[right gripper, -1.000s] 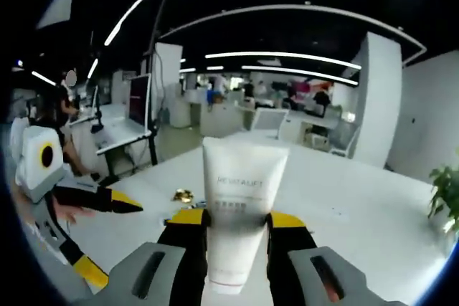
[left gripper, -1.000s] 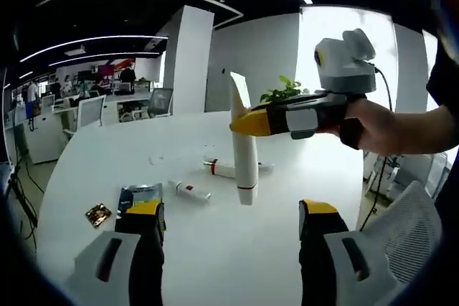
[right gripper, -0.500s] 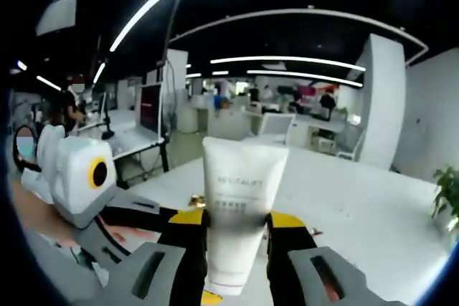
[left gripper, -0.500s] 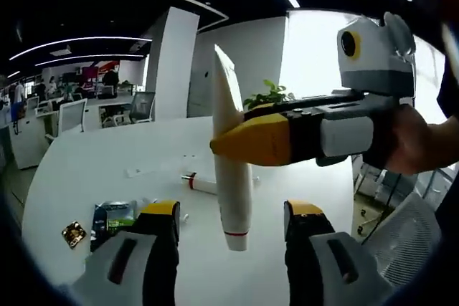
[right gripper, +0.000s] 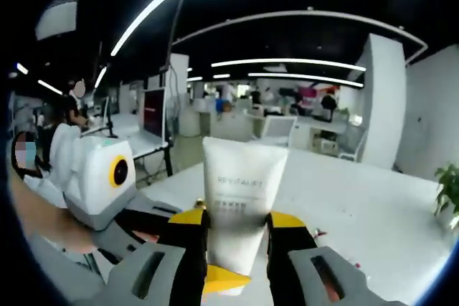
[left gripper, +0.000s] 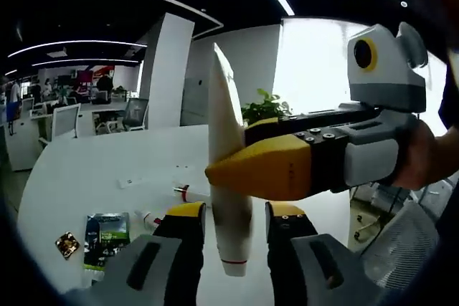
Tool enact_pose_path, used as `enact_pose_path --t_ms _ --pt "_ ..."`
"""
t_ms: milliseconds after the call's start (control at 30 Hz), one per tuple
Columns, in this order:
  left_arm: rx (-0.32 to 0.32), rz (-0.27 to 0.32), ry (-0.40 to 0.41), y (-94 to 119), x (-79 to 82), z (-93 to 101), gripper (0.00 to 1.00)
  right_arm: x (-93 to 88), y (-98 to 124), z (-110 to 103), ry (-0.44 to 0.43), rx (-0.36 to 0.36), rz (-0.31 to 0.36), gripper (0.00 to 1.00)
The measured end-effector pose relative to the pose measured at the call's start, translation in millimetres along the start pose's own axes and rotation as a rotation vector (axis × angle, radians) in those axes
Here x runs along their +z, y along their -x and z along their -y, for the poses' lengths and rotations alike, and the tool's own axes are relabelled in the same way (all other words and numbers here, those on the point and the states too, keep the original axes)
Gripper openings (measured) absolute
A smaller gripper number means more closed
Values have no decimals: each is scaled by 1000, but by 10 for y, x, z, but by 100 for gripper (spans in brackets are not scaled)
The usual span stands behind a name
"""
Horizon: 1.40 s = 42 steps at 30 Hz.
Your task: Arrange the skincare products in the storage area until every visible bottle or jar stands upright without overlapping.
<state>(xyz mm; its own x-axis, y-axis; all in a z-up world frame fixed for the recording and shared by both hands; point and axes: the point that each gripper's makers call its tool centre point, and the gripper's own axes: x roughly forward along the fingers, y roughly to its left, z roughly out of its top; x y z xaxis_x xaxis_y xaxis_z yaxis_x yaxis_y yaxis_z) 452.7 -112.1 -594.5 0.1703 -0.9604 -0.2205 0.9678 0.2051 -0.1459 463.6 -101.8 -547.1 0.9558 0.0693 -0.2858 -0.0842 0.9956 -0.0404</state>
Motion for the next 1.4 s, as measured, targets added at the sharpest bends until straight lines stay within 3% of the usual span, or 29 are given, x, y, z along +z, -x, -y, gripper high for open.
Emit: enact_pose_path --t_ms 333,467,600,733,900,1100,1267,1400 --pt "-11 33 -34 -9 53 108 20 27 126 6 4 27 17 24" --pt "-54 51 19 10 86 163 18 48 134 5 16 75 38 26" --pt "-75 64 60 72 103 166 16 92 148 -106 66 190 51 26" --pt "-116 59 33 161 135 162 15 149 201 -154 5 266 68 26" --pt "-239 55 -19 252 212 295 15 150 306 -242 -104 451 78 46" --pt "-336 64 -37 314 244 413 15 386 587 -296 -200 705 139 46" --pt "-429 62 -41 352 241 561 15 437 612 -239 -171 758 153 36" --pt "-473 51 -49 362 225 630 15 323 663 -306 -125 842 87 34"
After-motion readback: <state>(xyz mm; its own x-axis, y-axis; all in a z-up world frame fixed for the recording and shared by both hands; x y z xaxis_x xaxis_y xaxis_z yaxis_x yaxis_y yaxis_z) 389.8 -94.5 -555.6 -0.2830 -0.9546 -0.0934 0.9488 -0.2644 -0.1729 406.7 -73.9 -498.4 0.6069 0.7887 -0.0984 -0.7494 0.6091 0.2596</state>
